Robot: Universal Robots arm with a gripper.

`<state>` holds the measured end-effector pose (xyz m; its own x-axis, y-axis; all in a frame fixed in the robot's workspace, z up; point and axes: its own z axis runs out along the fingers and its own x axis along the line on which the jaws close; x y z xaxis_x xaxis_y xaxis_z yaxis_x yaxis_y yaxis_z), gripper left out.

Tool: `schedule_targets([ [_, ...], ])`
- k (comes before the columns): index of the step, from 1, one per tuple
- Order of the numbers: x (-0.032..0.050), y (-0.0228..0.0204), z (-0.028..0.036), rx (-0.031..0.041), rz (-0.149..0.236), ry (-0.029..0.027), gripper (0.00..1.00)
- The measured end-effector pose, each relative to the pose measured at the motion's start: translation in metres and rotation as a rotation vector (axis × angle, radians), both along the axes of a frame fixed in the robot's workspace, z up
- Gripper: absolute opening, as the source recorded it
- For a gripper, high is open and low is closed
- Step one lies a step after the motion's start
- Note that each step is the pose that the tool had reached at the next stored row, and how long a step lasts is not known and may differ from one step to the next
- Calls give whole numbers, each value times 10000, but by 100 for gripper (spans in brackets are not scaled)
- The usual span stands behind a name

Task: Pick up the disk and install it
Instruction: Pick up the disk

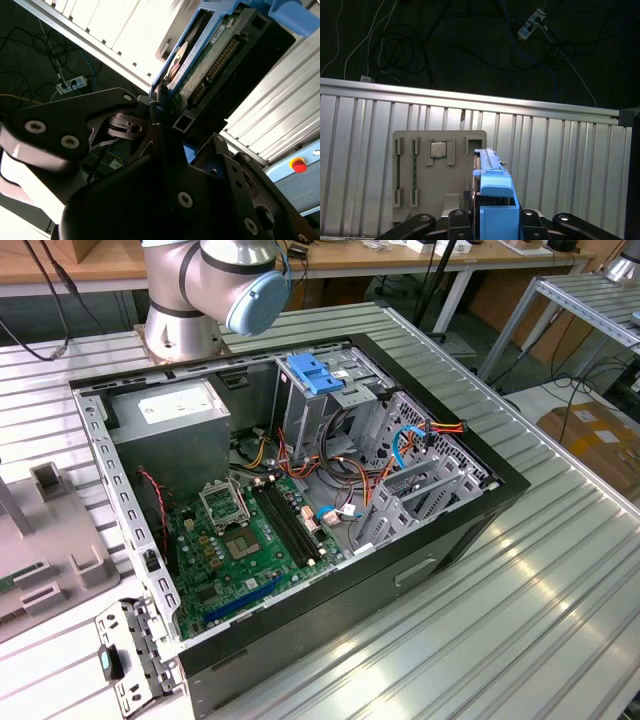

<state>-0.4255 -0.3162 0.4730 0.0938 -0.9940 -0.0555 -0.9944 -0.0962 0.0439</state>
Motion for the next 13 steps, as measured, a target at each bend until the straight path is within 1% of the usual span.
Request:
schedule_targets([
  [7, 27, -13, -1, 1, 3, -2, 37],
  [13, 68, -19, -1, 1, 3, -2, 37],
])
